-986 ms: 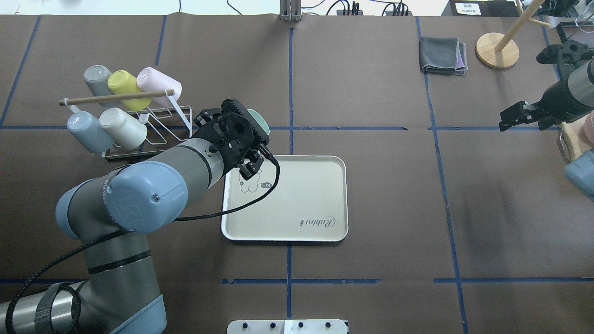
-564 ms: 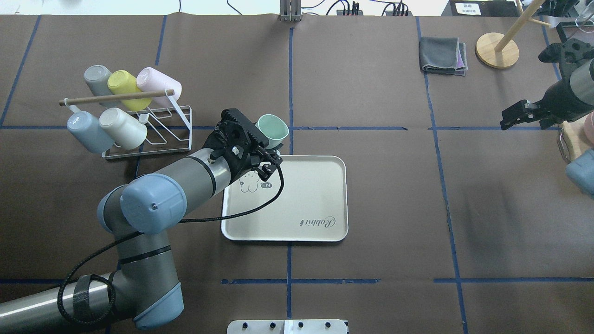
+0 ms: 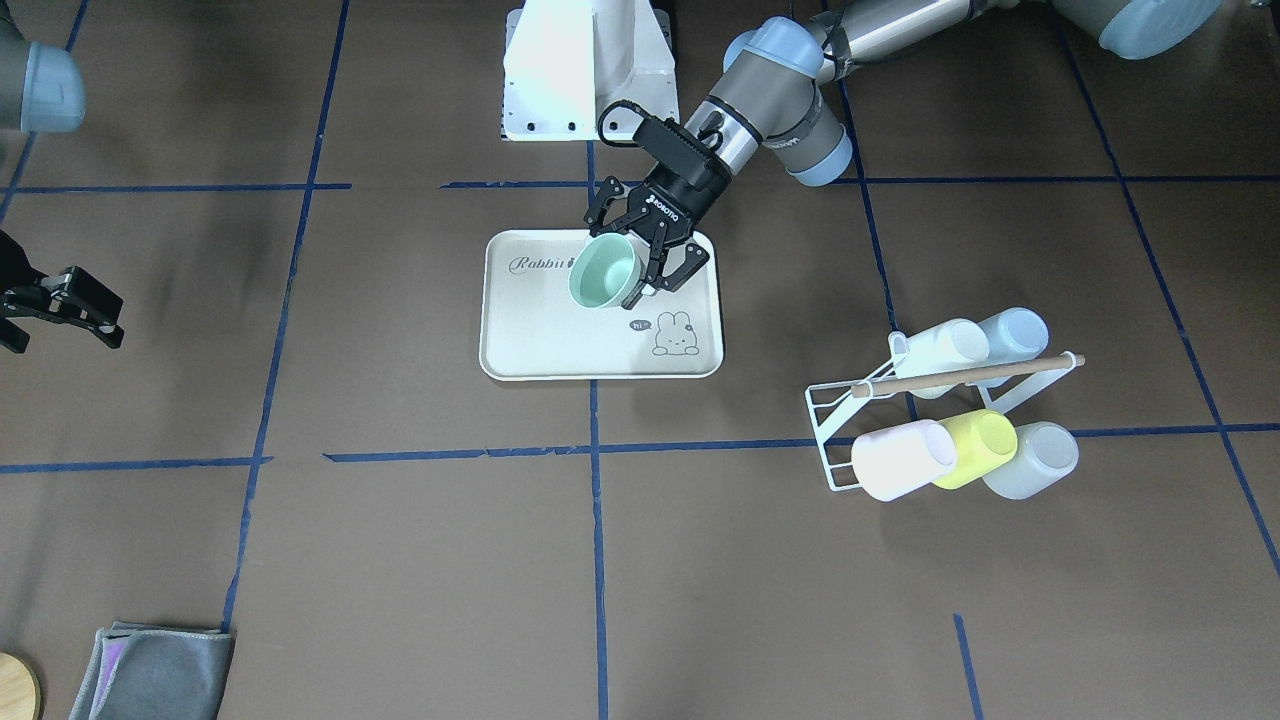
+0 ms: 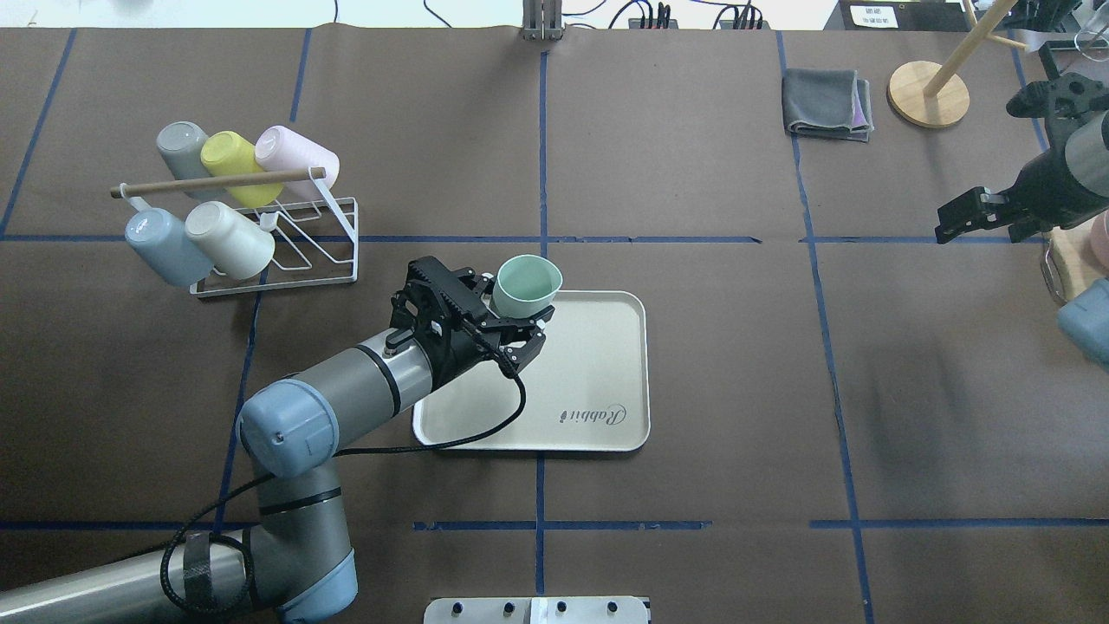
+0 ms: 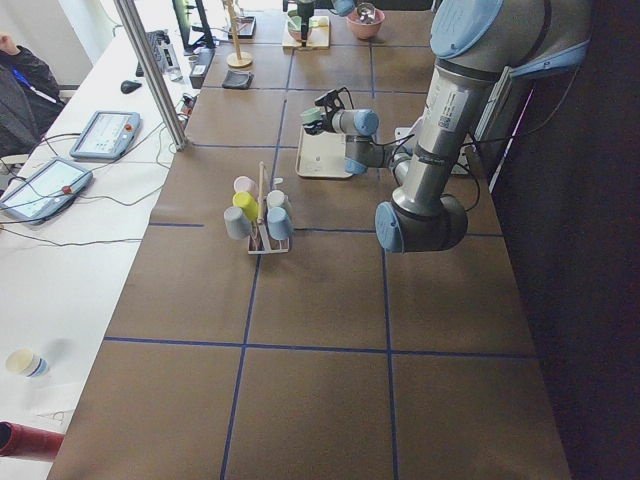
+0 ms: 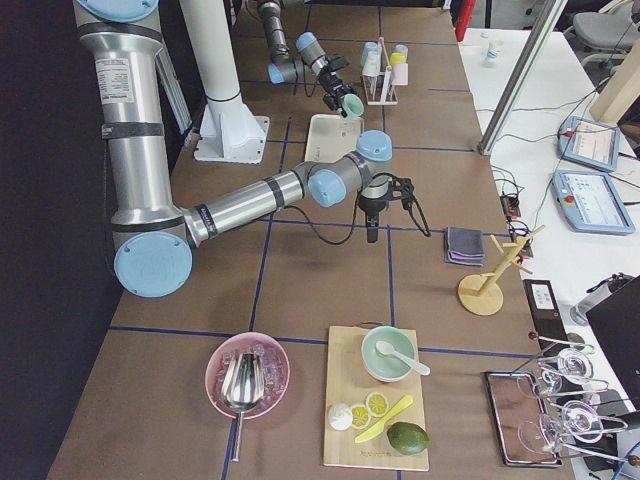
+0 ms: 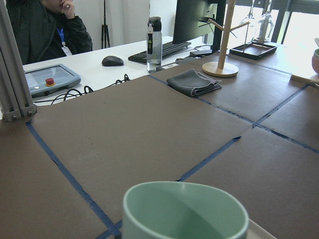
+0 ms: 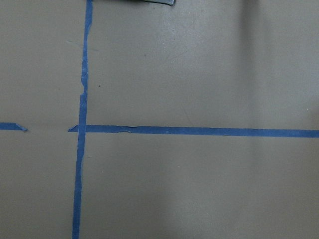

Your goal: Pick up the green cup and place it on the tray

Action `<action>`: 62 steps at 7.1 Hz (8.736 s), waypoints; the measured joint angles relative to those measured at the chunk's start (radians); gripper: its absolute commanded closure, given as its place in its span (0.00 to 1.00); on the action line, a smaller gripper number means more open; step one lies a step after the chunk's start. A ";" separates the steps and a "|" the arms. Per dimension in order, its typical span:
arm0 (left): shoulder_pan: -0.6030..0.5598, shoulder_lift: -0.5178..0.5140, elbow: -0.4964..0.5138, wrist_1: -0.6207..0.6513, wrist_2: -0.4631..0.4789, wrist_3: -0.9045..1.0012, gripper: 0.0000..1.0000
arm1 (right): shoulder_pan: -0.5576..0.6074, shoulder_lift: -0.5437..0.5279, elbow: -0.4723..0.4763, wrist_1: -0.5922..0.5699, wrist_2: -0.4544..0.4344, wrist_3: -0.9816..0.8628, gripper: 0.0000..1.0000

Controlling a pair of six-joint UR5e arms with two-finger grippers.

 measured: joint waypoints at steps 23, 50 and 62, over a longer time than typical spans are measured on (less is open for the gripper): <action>0.068 -0.086 0.200 -0.158 0.118 0.002 0.01 | 0.002 -0.006 -0.006 0.001 -0.001 -0.001 0.00; -1.286 0.442 0.036 1.341 -1.125 0.803 0.00 | 0.535 -0.046 -0.288 -0.173 0.198 -0.855 0.00; -1.282 0.467 0.022 1.389 -1.123 0.793 0.00 | 0.579 -0.081 -0.280 -0.194 0.197 -0.843 0.00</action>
